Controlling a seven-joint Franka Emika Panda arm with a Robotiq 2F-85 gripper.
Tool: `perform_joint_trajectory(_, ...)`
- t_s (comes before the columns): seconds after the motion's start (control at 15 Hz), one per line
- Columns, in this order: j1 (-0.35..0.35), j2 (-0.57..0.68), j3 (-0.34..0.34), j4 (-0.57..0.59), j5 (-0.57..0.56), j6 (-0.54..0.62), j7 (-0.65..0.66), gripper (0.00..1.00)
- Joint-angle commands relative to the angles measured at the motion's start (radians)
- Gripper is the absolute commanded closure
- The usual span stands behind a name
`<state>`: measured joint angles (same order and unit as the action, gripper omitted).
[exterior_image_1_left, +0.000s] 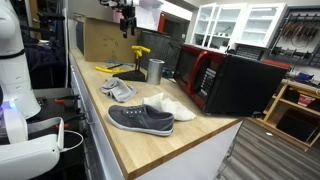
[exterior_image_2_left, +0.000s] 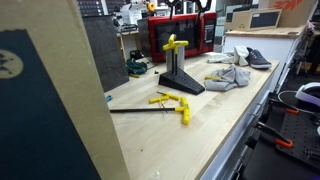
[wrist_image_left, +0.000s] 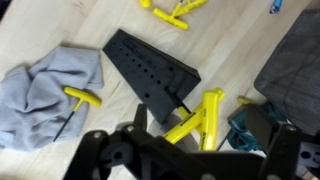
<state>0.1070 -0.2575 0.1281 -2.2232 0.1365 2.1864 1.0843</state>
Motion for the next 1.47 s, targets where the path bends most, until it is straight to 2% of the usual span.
perform_joint_trajectory(0.0,-0.038,-0.048,-0.038,0.048,0.002,-0.236,-0.109,0.28)
perform_joint_trajectory(0.2,-0.080,-0.042,-0.057,0.065,-0.037,-0.297,-0.166,0.51)
perform_joint_trajectory(0.47,-0.105,-0.007,-0.057,0.033,-0.073,-0.204,-0.250,0.81)
perform_joint_trajectory(0.67,-0.093,0.035,-0.046,0.008,-0.064,-0.098,-0.302,1.00)
perform_joint_trajectory(0.93,-0.071,0.100,-0.020,0.001,-0.059,0.016,-0.321,1.00)
perform_joint_trajectory(1.4,-0.030,0.161,-0.002,0.013,-0.040,0.082,-0.326,1.00)
